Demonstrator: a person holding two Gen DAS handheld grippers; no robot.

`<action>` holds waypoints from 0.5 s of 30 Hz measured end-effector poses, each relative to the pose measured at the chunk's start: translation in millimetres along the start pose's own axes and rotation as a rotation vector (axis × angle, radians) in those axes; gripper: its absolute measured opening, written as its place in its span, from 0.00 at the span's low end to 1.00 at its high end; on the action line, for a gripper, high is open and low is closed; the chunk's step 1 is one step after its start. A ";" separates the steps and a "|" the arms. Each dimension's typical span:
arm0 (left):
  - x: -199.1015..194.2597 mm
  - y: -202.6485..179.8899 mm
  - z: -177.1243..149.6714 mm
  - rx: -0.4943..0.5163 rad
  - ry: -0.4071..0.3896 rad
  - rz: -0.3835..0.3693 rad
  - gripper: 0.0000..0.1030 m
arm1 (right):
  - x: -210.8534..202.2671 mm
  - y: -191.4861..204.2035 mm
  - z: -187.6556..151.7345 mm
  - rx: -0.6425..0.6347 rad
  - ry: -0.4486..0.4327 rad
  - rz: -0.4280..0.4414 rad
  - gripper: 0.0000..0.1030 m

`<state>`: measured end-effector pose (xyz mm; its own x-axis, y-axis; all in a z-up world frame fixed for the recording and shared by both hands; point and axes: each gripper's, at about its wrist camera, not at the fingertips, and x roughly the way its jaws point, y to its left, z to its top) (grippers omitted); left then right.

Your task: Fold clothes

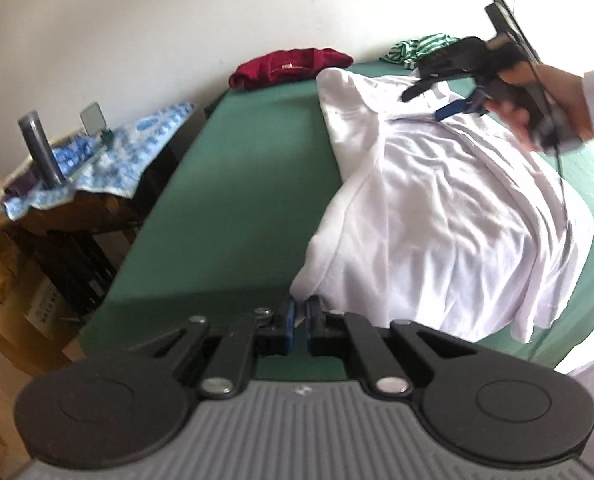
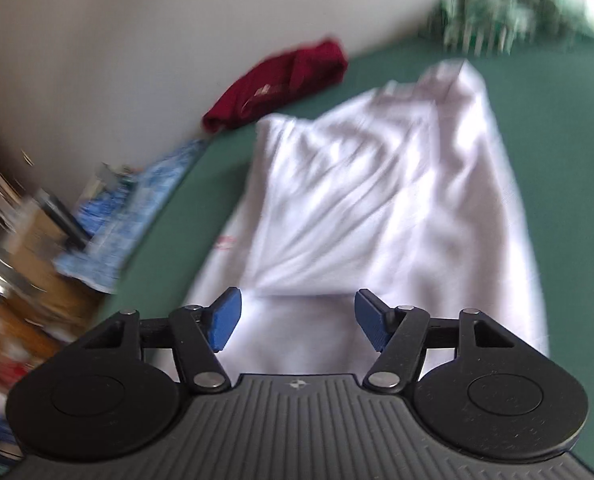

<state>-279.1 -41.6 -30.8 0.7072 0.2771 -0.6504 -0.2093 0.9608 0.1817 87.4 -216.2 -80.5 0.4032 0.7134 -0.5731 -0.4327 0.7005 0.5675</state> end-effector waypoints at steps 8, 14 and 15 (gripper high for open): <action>-19.2 -40.0 14.3 0.062 0.028 0.017 0.01 | 38.2 -0.9 11.7 0.159 0.066 0.116 0.30; -19.2 -64.4 21.6 0.054 0.068 -0.060 0.01 | 32.2 -0.2 23.3 0.044 0.017 0.092 0.06; -16.4 -66.1 21.8 0.053 0.081 -0.077 0.01 | 30.3 0.5 24.7 0.019 0.009 0.092 0.06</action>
<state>-262.1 -109.5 -16.1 0.6621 0.2033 -0.7213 -0.1191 0.9788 0.1666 119.3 -193.8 -83.1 0.3556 0.7744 -0.5234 -0.4517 0.6326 0.6291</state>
